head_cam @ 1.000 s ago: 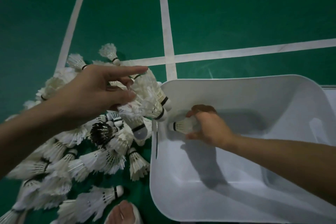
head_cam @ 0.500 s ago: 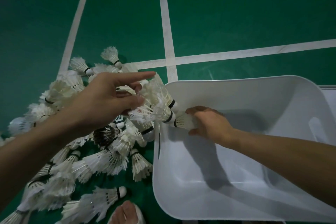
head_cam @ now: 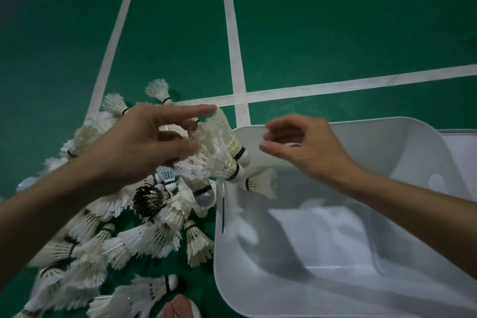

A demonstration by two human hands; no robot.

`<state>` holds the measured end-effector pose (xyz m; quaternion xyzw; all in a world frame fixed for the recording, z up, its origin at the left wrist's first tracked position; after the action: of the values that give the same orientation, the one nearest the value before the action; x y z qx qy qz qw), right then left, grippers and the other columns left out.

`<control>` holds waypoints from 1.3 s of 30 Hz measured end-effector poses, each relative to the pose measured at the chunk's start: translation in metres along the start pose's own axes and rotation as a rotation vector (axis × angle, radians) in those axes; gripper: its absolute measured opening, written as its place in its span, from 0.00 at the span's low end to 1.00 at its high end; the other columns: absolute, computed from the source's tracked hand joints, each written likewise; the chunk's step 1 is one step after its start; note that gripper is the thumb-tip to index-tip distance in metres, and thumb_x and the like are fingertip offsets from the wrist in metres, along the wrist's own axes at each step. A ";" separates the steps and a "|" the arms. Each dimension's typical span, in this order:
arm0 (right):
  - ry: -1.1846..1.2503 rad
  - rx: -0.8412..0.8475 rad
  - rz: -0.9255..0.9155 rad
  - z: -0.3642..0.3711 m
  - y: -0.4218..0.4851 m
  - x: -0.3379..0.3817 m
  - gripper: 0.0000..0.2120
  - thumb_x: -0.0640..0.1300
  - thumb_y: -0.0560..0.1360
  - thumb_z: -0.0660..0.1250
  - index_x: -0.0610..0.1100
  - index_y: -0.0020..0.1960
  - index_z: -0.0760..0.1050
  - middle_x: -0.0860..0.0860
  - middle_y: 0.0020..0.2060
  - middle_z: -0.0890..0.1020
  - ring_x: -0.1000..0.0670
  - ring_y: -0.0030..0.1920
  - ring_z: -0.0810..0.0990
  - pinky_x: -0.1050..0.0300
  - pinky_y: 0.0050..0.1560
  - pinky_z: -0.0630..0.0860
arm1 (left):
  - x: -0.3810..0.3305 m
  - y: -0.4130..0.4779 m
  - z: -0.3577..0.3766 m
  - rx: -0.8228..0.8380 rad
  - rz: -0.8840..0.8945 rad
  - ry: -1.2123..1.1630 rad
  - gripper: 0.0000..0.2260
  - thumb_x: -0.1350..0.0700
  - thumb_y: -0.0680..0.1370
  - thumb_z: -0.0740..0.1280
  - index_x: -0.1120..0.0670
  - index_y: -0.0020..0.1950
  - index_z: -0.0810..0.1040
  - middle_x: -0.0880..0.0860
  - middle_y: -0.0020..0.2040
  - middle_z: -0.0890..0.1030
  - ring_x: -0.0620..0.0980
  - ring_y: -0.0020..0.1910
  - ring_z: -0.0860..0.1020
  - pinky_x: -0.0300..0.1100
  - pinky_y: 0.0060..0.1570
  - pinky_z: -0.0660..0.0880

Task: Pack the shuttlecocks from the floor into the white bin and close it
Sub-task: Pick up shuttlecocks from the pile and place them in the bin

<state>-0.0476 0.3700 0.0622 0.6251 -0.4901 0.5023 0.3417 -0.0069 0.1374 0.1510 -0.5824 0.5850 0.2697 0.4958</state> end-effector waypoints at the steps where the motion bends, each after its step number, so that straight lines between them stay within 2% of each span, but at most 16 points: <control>1: 0.065 0.030 -0.039 -0.001 0.000 0.016 0.19 0.51 0.60 0.76 0.51 0.49 0.78 0.50 0.45 0.84 0.54 0.43 0.85 0.59 0.49 0.81 | -0.003 0.000 0.001 0.020 0.005 0.010 0.25 0.63 0.67 0.70 0.34 0.53 0.80 0.48 0.53 0.80 0.53 0.39 0.80 0.43 0.41 0.81; 4: 0.116 0.187 -0.111 0.003 0.001 0.051 0.26 0.50 0.60 0.76 0.56 0.56 0.74 0.51 0.56 0.80 0.53 0.48 0.84 0.58 0.49 0.81 | -0.010 0.002 0.005 0.083 0.025 0.053 0.24 0.58 0.65 0.70 0.35 0.56 0.80 0.50 0.54 0.81 0.61 0.44 0.81 0.54 0.45 0.81; 6: 0.053 0.293 -0.137 0.008 0.004 0.061 0.29 0.49 0.61 0.77 0.60 0.59 0.72 0.56 0.62 0.75 0.53 0.51 0.82 0.56 0.50 0.81 | -0.011 0.004 0.007 0.106 0.038 0.067 0.24 0.61 0.67 0.70 0.37 0.57 0.80 0.50 0.51 0.82 0.55 0.42 0.83 0.49 0.43 0.82; 10: -0.031 0.392 -0.112 0.009 0.007 0.062 0.27 0.44 0.62 0.78 0.58 0.58 0.75 0.62 0.58 0.76 0.55 0.46 0.81 0.52 0.51 0.81 | -0.010 0.005 0.009 0.127 0.041 0.127 0.24 0.66 0.70 0.70 0.39 0.57 0.80 0.44 0.48 0.83 0.46 0.40 0.83 0.36 0.36 0.79; 13: -0.062 0.409 -0.083 0.006 0.005 0.059 0.25 0.41 0.64 0.79 0.54 0.58 0.75 0.53 0.54 0.81 0.54 0.47 0.82 0.52 0.53 0.80 | -0.010 0.006 0.012 0.142 0.045 0.148 0.22 0.64 0.68 0.71 0.40 0.55 0.80 0.43 0.46 0.83 0.45 0.39 0.82 0.33 0.34 0.76; 15: -0.082 0.398 -0.079 0.003 0.004 0.056 0.25 0.42 0.64 0.79 0.55 0.57 0.75 0.51 0.51 0.81 0.50 0.48 0.82 0.50 0.53 0.80 | -0.011 0.008 0.015 0.147 0.040 0.168 0.22 0.61 0.67 0.72 0.39 0.56 0.80 0.41 0.47 0.82 0.44 0.40 0.83 0.33 0.34 0.77; 17: -0.095 0.363 -0.068 -0.002 0.004 0.053 0.26 0.43 0.63 0.80 0.57 0.57 0.75 0.51 0.50 0.77 0.47 0.43 0.81 0.46 0.51 0.80 | -0.012 0.010 0.015 0.144 0.043 0.194 0.22 0.59 0.67 0.72 0.38 0.57 0.79 0.37 0.49 0.82 0.44 0.41 0.83 0.36 0.38 0.79; 20: -0.165 0.336 -0.077 -0.016 0.003 0.046 0.28 0.43 0.63 0.78 0.61 0.59 0.74 0.52 0.47 0.72 0.52 0.39 0.76 0.44 0.52 0.80 | -0.012 0.011 0.012 0.124 0.050 0.215 0.21 0.60 0.69 0.72 0.38 0.54 0.81 0.33 0.53 0.80 0.44 0.44 0.83 0.40 0.47 0.80; 23: -0.260 0.372 -0.043 -0.033 -0.004 0.033 0.29 0.41 0.67 0.75 0.67 0.60 0.72 0.49 0.50 0.73 0.45 0.43 0.79 0.44 0.51 0.79 | -0.007 0.011 0.010 0.132 0.035 0.253 0.14 0.56 0.68 0.72 0.40 0.50 0.83 0.41 0.53 0.82 0.52 0.43 0.82 0.51 0.44 0.81; 25: -0.356 0.391 -0.015 -0.045 -0.011 0.018 0.26 0.44 0.68 0.75 0.69 0.58 0.73 0.49 0.51 0.72 0.44 0.48 0.77 0.45 0.54 0.78 | -0.005 0.011 0.011 0.148 0.010 0.282 0.14 0.52 0.66 0.71 0.38 0.50 0.83 0.46 0.49 0.84 0.56 0.44 0.82 0.57 0.42 0.81; 27: -0.422 0.397 0.027 -0.052 -0.021 0.001 0.24 0.46 0.67 0.75 0.67 0.56 0.74 0.52 0.51 0.71 0.50 0.49 0.77 0.52 0.55 0.77 | -0.003 0.011 0.013 0.149 0.008 0.290 0.12 0.54 0.67 0.71 0.40 0.49 0.84 0.43 0.45 0.85 0.52 0.43 0.82 0.52 0.41 0.82; 29: -0.448 0.355 0.062 -0.055 -0.031 -0.019 0.22 0.43 0.66 0.76 0.64 0.53 0.74 0.53 0.52 0.72 0.54 0.48 0.78 0.54 0.54 0.78 | -0.002 0.011 0.013 0.131 0.000 0.287 0.11 0.57 0.69 0.72 0.43 0.47 0.84 0.41 0.44 0.85 0.50 0.42 0.83 0.48 0.41 0.82; 32: -0.518 0.256 0.159 -0.057 -0.044 -0.051 0.20 0.44 0.62 0.75 0.61 0.48 0.74 0.54 0.46 0.79 0.53 0.44 0.80 0.48 0.49 0.79 | 0.000 0.010 0.013 0.131 -0.021 0.271 0.13 0.55 0.68 0.71 0.41 0.49 0.83 0.45 0.45 0.85 0.51 0.45 0.83 0.54 0.47 0.81; 34: -0.528 0.163 0.244 -0.059 -0.045 -0.072 0.18 0.45 0.61 0.75 0.58 0.46 0.74 0.54 0.43 0.81 0.51 0.41 0.82 0.46 0.45 0.80 | 0.001 0.010 0.012 0.120 -0.024 0.248 0.14 0.58 0.69 0.71 0.40 0.49 0.83 0.44 0.46 0.85 0.50 0.45 0.83 0.53 0.49 0.80; 36: -0.525 0.077 0.316 -0.058 -0.040 -0.088 0.17 0.46 0.63 0.76 0.55 0.48 0.74 0.52 0.42 0.81 0.49 0.40 0.82 0.48 0.45 0.80 | 0.000 0.010 0.014 0.106 -0.028 0.223 0.14 0.59 0.68 0.71 0.41 0.47 0.83 0.43 0.45 0.85 0.50 0.43 0.83 0.53 0.49 0.80; 39: -0.592 0.042 0.354 -0.050 -0.029 -0.100 0.19 0.46 0.65 0.76 0.48 0.54 0.74 0.51 0.40 0.78 0.47 0.40 0.80 0.57 0.41 0.76 | -0.003 0.010 0.015 0.079 -0.035 0.201 0.11 0.59 0.68 0.70 0.45 0.45 0.85 0.43 0.43 0.85 0.50 0.41 0.83 0.52 0.47 0.80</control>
<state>-0.0359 0.4512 -0.0192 0.6560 -0.6584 0.3603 0.0795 -0.0129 0.1535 0.1454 -0.5967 0.6316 0.1781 0.4618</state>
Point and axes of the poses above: each hand's wrist, its own y-axis towards the middle knuckle, its own z-axis out of the palm, x = y × z, the point moved 2 cm from there along y, towards the middle knuckle
